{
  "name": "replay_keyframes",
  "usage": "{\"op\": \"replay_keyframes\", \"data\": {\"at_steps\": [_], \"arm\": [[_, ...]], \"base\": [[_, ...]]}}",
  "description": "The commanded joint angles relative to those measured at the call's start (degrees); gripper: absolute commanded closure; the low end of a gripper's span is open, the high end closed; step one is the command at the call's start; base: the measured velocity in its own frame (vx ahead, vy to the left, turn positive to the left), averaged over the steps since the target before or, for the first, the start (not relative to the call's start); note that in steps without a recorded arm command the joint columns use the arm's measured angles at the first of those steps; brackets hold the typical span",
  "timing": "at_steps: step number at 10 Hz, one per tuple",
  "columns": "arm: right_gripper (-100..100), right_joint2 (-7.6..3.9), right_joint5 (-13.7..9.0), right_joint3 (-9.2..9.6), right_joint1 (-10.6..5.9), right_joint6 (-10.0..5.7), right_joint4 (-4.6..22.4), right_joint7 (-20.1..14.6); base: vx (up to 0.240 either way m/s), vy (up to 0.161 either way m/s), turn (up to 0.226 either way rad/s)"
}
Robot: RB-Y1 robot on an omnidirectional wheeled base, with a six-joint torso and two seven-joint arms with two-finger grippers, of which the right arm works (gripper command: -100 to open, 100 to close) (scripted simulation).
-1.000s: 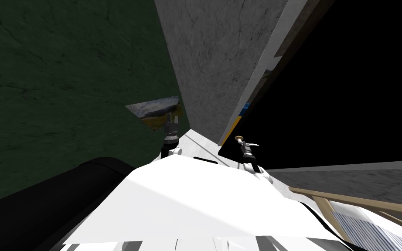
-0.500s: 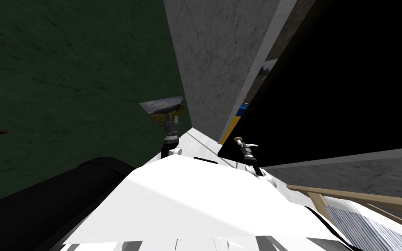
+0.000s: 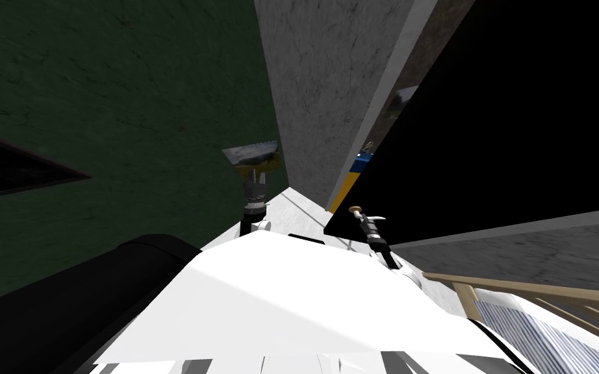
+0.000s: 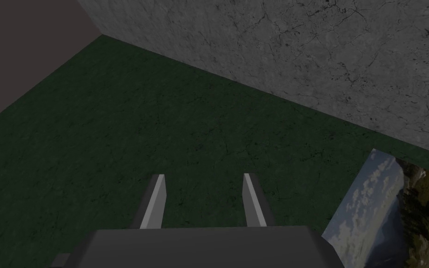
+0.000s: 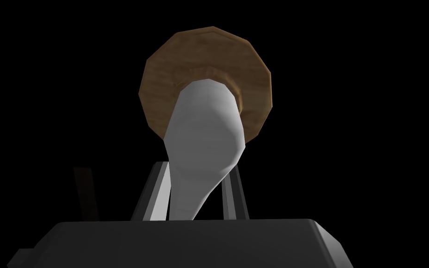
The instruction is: Pull the door open
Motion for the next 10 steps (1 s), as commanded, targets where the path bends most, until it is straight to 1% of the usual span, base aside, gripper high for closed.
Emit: {"op": "replay_keyframes", "data": {"at_steps": [1,2,3,4,5,6,7,9,10], "arm": [[100,-1.04,0.3,0.69,0.72,-1.61,-0.1,-1.1],[100,-1.57,0.5,1.19,1.21,-2.41,-0.3,-1.7],[100,-1.13,0.4,0.91,1.34,-1.43,-0.8,-1.3],[100,-2.02,0.4,1.5,2.75,-3.54,-0.6,-2.1],[100,-2.02,0.4,1.5,2.75,-3.54,-0.6,-2.1],[100,-2.3,0.4,1.63,3.1,-4.17,-0.4,-2.3],[100,-2.91,0.3,1.91,3.87,-5.55,-0.2,-2.8],[100,-4.18,0.3,2.51,5.48,-8.43,0.3,-3.8],[100,-4.47,0.3,2.65,5.85,-9.09,0.4,-4.0]], "base": [[-0.144,-0.054,0.084],[-0.156,-0.063,0.076],[-0.071,-0.027,0.018],[-0.13,-0.073,0.2],[-0.165,-0.071,0.117],[-0.124,-0.038,0.052],[-0.126,-0.056,0.115],[-0.205,-0.095,0.208],[-0.179,-0.067,0.108]]}}
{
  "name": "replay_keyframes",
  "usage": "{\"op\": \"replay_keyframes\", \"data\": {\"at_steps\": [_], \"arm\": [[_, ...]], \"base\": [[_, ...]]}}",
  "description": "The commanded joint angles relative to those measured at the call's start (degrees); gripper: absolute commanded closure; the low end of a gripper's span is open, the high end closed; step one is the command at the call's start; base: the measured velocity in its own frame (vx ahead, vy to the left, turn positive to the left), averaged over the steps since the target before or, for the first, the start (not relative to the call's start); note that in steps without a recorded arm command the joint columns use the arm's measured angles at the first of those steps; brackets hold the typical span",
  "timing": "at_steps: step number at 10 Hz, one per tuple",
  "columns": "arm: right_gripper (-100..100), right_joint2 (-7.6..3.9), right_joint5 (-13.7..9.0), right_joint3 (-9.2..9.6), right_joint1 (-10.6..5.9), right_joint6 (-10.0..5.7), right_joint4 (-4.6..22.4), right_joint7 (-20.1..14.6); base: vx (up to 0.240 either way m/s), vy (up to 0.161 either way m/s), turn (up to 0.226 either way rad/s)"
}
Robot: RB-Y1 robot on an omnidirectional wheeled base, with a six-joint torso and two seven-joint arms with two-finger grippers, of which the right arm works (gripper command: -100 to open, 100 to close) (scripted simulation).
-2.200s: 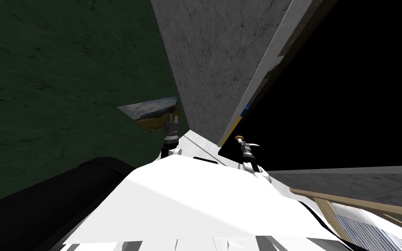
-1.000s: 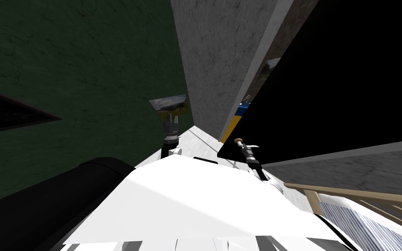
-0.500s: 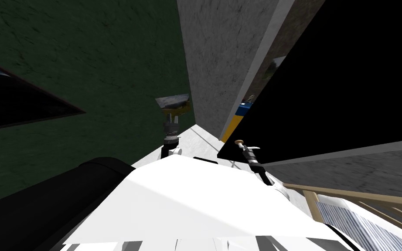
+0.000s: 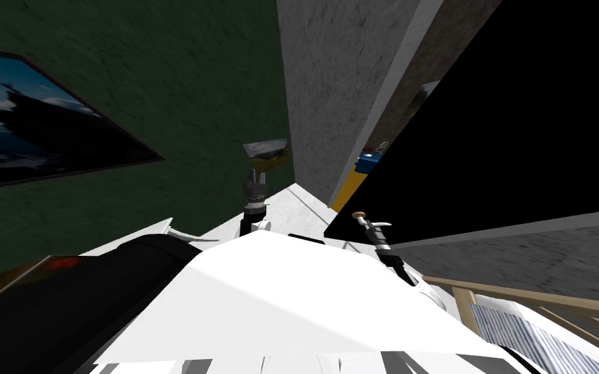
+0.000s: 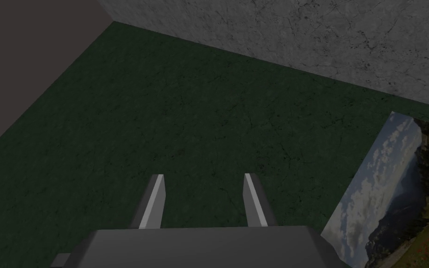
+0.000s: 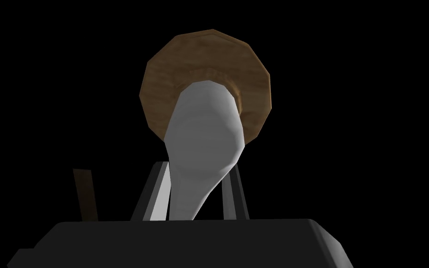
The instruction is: Pull the door open
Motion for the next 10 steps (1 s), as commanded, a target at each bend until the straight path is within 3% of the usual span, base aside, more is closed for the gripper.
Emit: {"op": "replay_keyframes", "data": {"at_steps": [1,2,3,10], "arm": [[100,-0.96,-0.1,0.21,1.41,-1.8,-0.1,-0.6],[100,-1.36,-0.1,0.4,1.91,-2.69,0.1,-0.9],[100,-0.75,0.0,0.55,1.26,-2.03,0.4,-0.6],[100,-2.57,-0.2,1.59,3.34,-7.83,2.8,-1.9]], "base": [[-0.144,-0.063,0.101],[-0.158,-0.074,0.109],[-0.075,-0.032,0.023],[-0.186,-0.08,0.167]]}}
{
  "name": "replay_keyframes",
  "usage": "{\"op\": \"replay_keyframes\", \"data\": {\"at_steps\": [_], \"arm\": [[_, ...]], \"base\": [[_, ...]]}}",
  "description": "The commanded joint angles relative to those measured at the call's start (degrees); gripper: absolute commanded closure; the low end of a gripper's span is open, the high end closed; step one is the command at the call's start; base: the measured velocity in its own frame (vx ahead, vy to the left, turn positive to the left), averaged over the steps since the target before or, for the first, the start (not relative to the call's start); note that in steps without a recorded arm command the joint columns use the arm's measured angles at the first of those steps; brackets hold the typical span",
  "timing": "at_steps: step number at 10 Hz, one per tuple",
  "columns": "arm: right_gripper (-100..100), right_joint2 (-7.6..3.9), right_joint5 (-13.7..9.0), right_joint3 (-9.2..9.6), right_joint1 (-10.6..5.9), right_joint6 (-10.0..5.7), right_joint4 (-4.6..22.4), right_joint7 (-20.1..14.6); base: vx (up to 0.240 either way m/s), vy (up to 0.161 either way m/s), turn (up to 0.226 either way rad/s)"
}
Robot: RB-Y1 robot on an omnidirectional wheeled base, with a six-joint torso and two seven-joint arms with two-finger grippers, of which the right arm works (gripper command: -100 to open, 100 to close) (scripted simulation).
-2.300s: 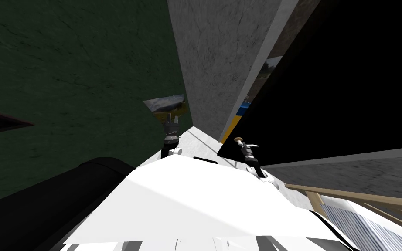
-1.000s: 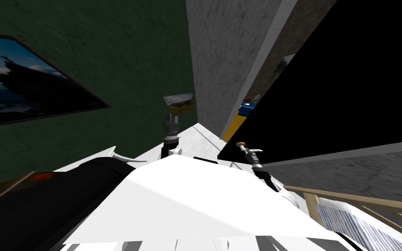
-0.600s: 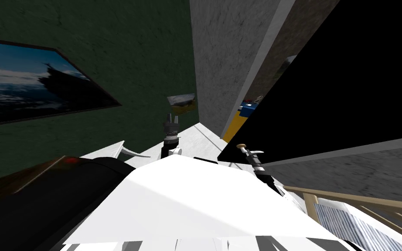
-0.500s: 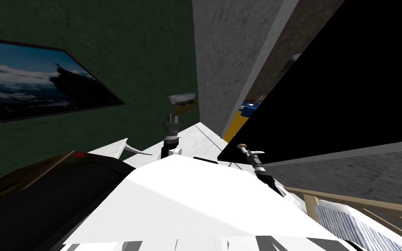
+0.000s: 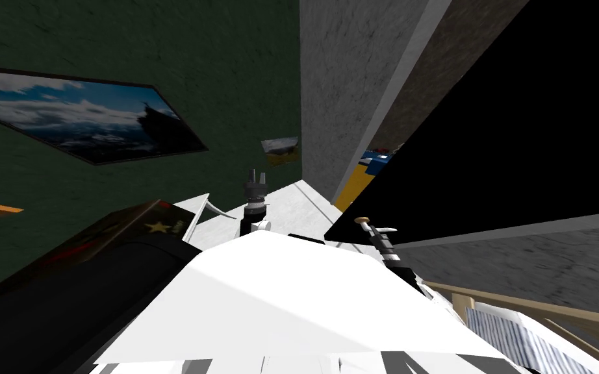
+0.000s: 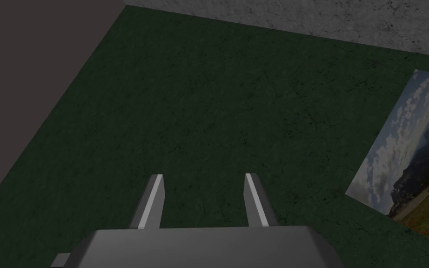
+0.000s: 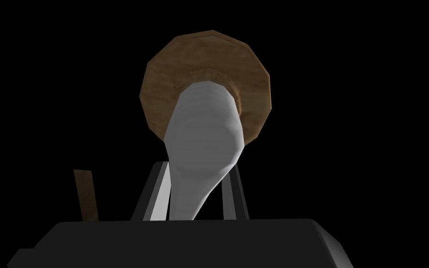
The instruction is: Pull the door open
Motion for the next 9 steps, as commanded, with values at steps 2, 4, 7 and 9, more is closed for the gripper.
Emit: {"op": "replay_keyframes", "data": {"at_steps": [2,4,7,9], "arm": [[100,-0.67,-0.1,0.29,0.61,-2.28,1.2,-0.4],[100,-0.5,0.0,0.52,0.64,-2.21,1.2,-0.4],[100,-0.8,0.1,0.95,1.09,-3.69,1.9,-0.6],[100,-1.09,0.1,1.24,1.38,-4.91,2.4,-0.7]], "base": [[-0.175,-0.089,0.143],[-0.125,-0.042,0.058],[-0.157,-0.058,0.145],[-0.172,-0.096,0.133]]}}
